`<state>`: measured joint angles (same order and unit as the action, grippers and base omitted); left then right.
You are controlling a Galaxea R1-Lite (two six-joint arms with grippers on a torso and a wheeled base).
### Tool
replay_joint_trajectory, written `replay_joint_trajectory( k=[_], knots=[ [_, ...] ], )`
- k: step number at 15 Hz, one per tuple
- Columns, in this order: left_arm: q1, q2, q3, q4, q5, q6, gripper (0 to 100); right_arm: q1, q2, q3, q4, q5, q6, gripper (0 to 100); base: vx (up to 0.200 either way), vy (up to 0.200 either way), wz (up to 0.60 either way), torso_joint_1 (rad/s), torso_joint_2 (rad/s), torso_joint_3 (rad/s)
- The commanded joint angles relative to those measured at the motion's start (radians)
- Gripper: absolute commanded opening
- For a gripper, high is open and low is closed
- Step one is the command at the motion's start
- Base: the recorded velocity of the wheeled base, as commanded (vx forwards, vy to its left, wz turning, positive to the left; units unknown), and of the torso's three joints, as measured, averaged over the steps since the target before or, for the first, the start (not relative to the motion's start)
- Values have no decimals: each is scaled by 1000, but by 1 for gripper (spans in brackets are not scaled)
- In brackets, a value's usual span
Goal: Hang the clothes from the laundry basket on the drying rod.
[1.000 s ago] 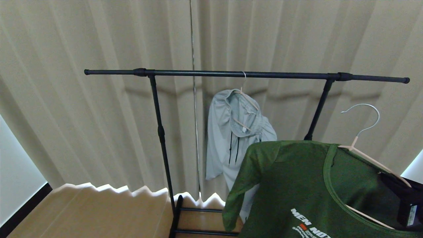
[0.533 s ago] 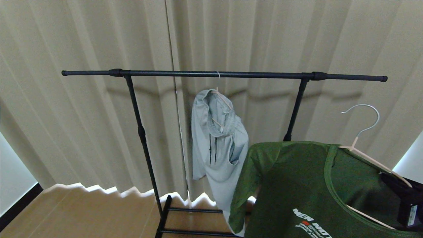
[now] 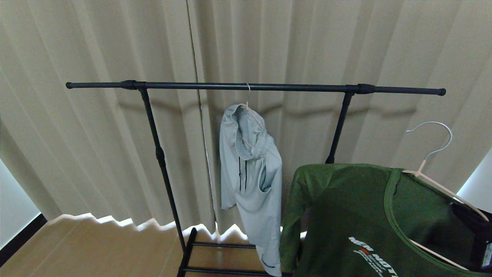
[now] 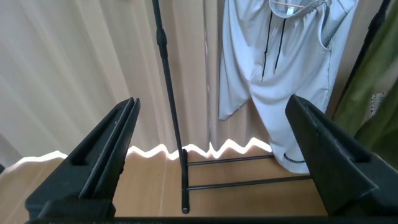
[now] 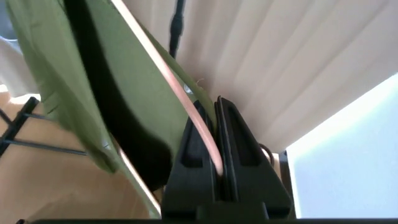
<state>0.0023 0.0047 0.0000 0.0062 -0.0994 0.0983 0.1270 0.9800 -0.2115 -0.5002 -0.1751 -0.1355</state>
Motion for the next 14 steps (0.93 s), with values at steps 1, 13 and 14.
replay_joint_trajectory(
  k=[1, 13, 14],
  knots=[
    [1, 1, 0, 0, 0, 0, 100, -10, 43, -37, -1, 0, 2, 0, 200, 0, 0, 2, 2, 2],
    [1, 0, 0, 0, 0, 0, 100, -53, 220, -163, -12, -21, -1, 0, 200, 0, 0, 3, 4, 4],
    [1, 0, 0, 0, 0, -2, 100, -44, 220, -161, -14, -21, -1, 0, 0, 0, 0, 0, 0, 0]
  ],
)
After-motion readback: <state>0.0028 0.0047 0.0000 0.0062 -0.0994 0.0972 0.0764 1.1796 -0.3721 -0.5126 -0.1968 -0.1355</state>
